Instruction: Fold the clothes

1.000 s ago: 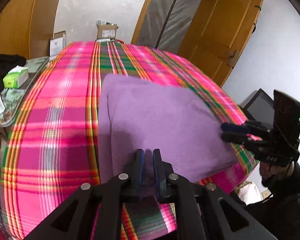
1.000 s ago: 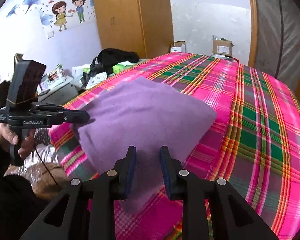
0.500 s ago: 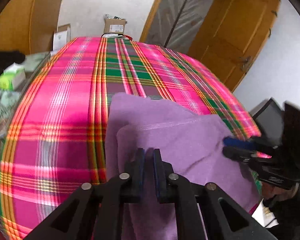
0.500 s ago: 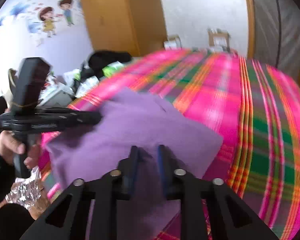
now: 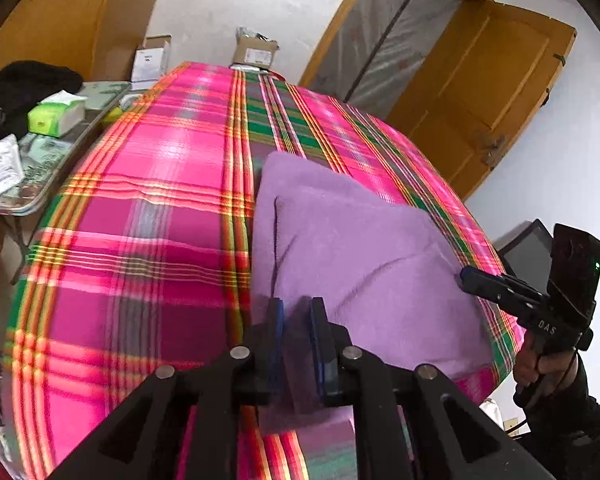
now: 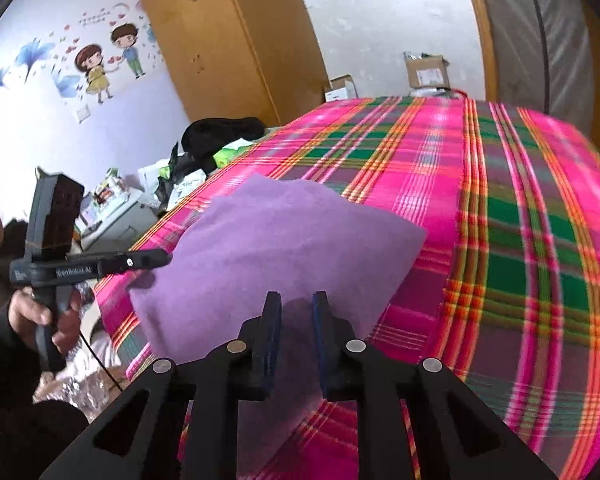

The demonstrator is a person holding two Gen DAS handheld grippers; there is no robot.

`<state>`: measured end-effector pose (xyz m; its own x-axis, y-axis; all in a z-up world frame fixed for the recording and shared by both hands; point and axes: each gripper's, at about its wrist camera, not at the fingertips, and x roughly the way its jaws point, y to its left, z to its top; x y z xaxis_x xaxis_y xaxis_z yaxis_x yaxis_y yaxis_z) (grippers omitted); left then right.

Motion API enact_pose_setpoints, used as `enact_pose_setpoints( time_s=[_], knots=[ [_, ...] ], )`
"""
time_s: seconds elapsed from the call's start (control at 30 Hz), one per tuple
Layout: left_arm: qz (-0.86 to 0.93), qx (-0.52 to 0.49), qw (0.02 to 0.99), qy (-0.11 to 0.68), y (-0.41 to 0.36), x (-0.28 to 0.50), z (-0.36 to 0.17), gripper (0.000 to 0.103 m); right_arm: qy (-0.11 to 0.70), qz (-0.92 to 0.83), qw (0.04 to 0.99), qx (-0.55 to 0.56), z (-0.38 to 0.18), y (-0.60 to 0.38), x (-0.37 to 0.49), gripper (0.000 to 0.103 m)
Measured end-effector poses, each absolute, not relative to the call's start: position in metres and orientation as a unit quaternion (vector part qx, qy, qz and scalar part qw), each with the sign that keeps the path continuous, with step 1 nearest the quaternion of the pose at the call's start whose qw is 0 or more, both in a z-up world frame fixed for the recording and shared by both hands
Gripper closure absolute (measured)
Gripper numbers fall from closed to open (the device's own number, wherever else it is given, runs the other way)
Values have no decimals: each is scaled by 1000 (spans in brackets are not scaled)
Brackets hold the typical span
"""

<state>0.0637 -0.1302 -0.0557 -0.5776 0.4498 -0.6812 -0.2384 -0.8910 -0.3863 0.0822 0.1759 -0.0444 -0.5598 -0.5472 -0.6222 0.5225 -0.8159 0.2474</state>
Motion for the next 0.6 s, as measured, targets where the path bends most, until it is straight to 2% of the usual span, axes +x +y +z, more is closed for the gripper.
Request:
enact_pose_setpoints(
  time_s=[0.2,0.33,0.5,0.6],
  knots=[
    [879,-416,221,-71,-109,81,-61,90,27,-866,343,362,-53,167,115,86],
    [878,-420,218,-76,-111,81,-65,90,44,-871,333,359,-54,167,123,87],
    [880,-402,251,-40,-97,91,-49,90,66,-865,342,362,-52,166,132,87],
    [865,-428,262,-14,-85,91,-67,89,72,-859,336,379,-64,165,132,87]
  ],
)
